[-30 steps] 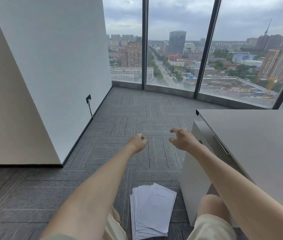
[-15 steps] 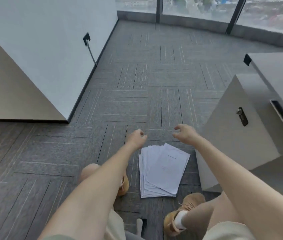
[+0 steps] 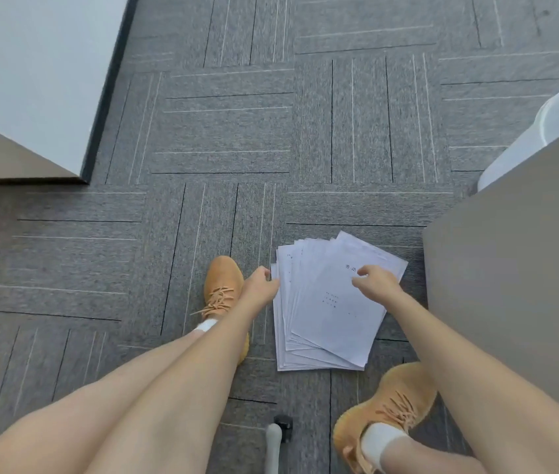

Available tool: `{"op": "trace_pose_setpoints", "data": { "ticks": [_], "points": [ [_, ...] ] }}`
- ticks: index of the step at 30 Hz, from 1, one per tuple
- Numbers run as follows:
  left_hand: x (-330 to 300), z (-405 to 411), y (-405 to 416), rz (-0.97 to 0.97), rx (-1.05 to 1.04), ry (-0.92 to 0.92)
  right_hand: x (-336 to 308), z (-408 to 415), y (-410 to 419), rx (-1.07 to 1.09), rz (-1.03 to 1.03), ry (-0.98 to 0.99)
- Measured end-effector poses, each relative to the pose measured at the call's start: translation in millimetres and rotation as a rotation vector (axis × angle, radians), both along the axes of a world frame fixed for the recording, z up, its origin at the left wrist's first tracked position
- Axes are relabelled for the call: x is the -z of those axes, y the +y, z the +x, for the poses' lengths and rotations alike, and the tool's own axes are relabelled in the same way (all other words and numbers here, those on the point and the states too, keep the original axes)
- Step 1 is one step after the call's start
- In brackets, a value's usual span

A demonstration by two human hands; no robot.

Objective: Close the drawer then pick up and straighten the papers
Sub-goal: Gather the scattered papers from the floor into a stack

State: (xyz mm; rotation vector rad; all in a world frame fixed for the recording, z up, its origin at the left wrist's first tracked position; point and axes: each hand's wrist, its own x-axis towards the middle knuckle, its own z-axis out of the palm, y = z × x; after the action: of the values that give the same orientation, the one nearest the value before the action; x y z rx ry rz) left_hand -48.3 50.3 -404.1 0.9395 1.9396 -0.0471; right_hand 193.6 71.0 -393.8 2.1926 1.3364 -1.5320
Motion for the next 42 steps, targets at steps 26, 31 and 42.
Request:
{"op": "trace_pose_setpoints", "data": {
  "ticks": [26, 31, 42],
  "points": [
    [181.8, 28.3, -19.1, -0.058, -0.130, 0.073, 190.1, -1.4, -40.9, -0.053, 0.135, -0.239],
    [187.3, 38.0, -24.3, -0.068, -0.016, 0.132, 194.1, 4.5, -40.8, -0.025, 0.009, -0.249],
    [186.6, 44.8, -30.2, 0.003, -0.430, 0.134, 189.4, -9.2, -46.1, 0.371, 0.173, -0.161]
  ]
}}
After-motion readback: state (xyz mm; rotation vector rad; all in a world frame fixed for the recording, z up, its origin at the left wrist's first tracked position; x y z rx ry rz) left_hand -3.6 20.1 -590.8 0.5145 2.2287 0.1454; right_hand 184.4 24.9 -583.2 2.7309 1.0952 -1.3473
